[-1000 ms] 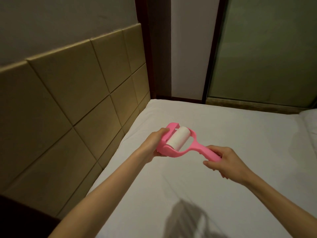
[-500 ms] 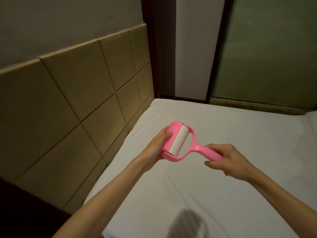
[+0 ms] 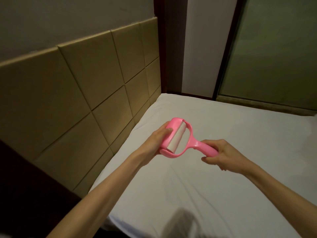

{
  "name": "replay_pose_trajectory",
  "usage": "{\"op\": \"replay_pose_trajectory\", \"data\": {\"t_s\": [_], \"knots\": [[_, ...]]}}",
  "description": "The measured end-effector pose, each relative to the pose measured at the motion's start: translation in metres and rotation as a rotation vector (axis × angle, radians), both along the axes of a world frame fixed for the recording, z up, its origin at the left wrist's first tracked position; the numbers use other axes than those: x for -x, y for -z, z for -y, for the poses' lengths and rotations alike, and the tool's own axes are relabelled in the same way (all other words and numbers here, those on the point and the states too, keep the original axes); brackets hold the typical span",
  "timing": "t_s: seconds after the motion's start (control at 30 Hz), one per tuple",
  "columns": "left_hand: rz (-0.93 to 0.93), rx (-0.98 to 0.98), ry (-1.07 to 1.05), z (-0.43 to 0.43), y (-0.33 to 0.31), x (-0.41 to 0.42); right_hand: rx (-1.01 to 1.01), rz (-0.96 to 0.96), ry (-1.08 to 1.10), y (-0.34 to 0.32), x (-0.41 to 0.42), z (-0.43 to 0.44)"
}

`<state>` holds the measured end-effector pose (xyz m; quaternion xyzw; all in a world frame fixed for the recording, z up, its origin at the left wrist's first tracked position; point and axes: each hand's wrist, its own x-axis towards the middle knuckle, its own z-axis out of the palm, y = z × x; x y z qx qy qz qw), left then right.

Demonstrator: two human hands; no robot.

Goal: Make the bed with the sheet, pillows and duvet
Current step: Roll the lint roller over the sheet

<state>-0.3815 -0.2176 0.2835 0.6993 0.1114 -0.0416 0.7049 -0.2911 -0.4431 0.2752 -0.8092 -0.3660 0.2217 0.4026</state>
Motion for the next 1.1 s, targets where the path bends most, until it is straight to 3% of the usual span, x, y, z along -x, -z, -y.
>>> {"op": "replay_pose_trajectory", "data": {"t_s": [0.17, 0.33, 0.5, 0.73, 0.9, 1.1], "knots": [[-0.051, 0.038, -0.134, -0.013, 0.022, 0.014, 0.042, 0.015, -0.003, 0.013, 0.01, -0.021], [-0.109, 0.2, -0.421, -0.039, 0.052, 0.038, 0.02, 0.078, 0.056, 0.025, 0.027, -0.053], [-0.162, 0.395, -0.457, -0.047, 0.079, 0.072, 0.06, 0.062, 0.01, 0.052, 0.045, -0.081], [-0.261, 0.647, -0.69, -0.069, 0.151, 0.134, 0.337, -0.073, -0.224, 0.109, 0.064, -0.121], [-0.346, 0.531, -0.816, -0.094, 0.211, 0.182, 0.495, -0.23, -0.318, 0.155, 0.092, -0.14], [-0.474, 0.324, -0.877, -0.122, 0.275, 0.259, 0.601, -0.303, -0.214, 0.209, 0.126, -0.158]]}}
